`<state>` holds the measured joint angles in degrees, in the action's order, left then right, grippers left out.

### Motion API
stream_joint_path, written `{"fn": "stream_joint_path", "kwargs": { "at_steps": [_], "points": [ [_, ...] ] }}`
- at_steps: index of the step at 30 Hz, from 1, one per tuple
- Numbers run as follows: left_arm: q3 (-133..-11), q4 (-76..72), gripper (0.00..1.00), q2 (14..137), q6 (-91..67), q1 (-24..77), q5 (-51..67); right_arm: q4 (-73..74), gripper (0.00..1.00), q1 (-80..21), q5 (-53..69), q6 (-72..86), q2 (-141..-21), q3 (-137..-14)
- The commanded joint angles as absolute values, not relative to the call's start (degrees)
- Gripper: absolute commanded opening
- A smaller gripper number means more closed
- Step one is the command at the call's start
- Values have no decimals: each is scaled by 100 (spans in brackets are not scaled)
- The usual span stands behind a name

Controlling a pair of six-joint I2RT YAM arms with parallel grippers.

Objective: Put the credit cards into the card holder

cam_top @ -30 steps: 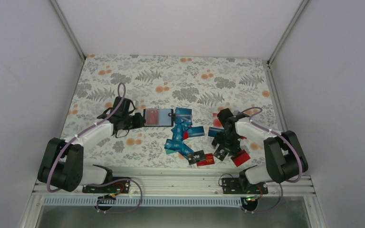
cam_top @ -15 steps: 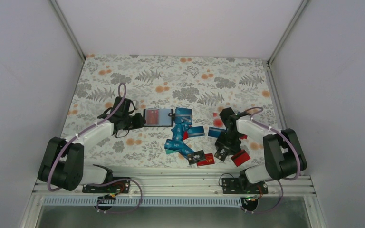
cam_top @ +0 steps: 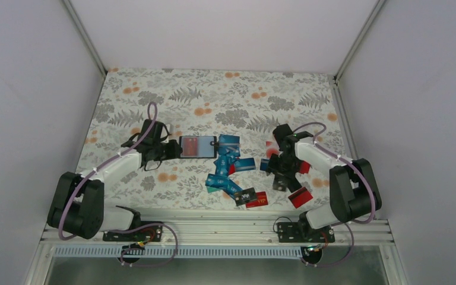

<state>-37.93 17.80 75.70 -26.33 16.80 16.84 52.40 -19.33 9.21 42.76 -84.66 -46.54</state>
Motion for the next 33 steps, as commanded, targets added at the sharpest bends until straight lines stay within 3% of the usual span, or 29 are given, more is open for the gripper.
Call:
{"fn": "stream_joint_path", "kwargs": {
  "at_steps": [1,7,11,13,15,18,27,33],
  "points": [
    [-3965,1829,21,7407,-2609,1695,1832,5169,45,-1943,1318,3990,-8324,-5008],
    [-4026,1658,21,7186,-2597,1733,2466,4706,45,-1969,1999,3686,-8408,-5438],
    [-4030,1642,21,7067,-2564,1813,2496,5157,49,-1970,908,3610,-8483,-5631],
    [-3981,1551,21,7058,-2564,1856,2538,5316,58,-1963,301,3769,-8474,-5486],
    [-3949,1456,21,7083,-2579,1878,2583,5304,83,-1953,-5,4016,-8420,-5190],
    [-3938,1370,21,7131,-2607,1913,2630,5090,97,-1924,-264,4446,-8288,-4792],
    [-3941,1529,21,7052,-2512,1973,2577,4640,100,-1461,-1077,5171,-8334,-4124],
    [-3933,1532,21,7021,-2525,1991,2554,3654,99,-1274,-366,4683,-8859,-3755]
  ]
}}
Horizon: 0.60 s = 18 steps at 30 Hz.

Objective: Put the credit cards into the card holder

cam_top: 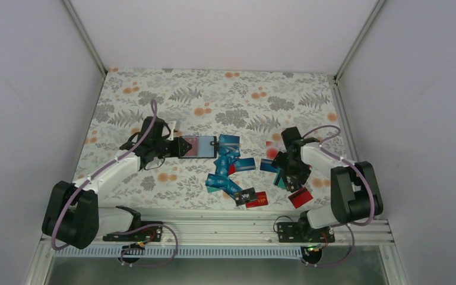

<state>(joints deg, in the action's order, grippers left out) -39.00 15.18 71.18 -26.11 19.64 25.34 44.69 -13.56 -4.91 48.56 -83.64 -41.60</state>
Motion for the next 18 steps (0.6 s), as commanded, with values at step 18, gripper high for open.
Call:
{"fn": "stream_joint_path", "kwargs": {
  "at_steps": [18],
  "points": [
    [-3920,1707,21,6885,-2509,2021,2388,3168,81,-3868,1904,5366,-9772,-4654]
  ]
}}
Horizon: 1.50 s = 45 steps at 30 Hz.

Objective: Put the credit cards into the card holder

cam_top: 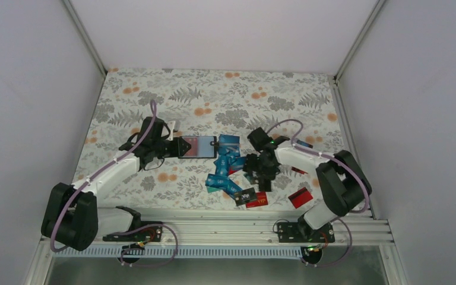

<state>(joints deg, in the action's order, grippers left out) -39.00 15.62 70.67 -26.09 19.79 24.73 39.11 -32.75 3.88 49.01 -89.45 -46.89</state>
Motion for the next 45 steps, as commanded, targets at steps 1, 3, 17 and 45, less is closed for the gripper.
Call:
{"fn": "stream_joint_path", "kwargs": {
  "at_steps": [1,3,17,45],
  "points": [
    [-3920,1739,21,6866,-2504,2021,2374,3138,81,-4011,1962,5386,-9890,-4791],
    [-3927,1801,21,6819,-2496,2021,2337,3140,81,-4306,2050,5377,-10144,-5071],
    [-3934,1874,21,6673,-2559,2036,2273,4552,79,-4688,844,4670,-10226,-6047],
    [-4178,1759,21,7036,-2425,2943,2150,3663,98,-3866,83,2552,-10035,-5617]
  ]
}}
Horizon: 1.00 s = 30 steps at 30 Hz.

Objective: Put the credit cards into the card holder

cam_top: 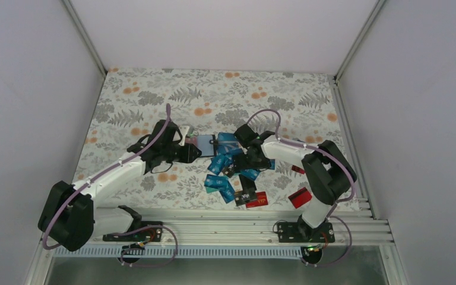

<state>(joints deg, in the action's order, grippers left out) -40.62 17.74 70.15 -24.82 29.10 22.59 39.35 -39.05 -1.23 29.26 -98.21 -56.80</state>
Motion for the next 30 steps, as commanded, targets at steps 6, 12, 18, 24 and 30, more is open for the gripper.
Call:
{"fn": "stream_joint_path", "kwargs": {
  "at_steps": [6,12,18,24,30],
  "points": [
    [-4153,1676,21,7092,-2464,2959,2136,4174,91,-4255,978,2519,-9588,-5373],
    [-4230,1624,21,7183,-2308,3090,2242,4592,85,-4933,2232,2567,-8899,-5340],
    [-4287,1530,21,7319,-2097,3517,2342,5051,84,-4926,1484,3105,-8443,-5373],
    [-4439,1202,21,7577,-2048,4284,2393,5102,84,-4659,719,3892,-8192,-4874],
    [-4667,823,21,8060,-1928,5143,2331,5283,87,-4358,728,4456,-7315,-4267]
  ]
}}
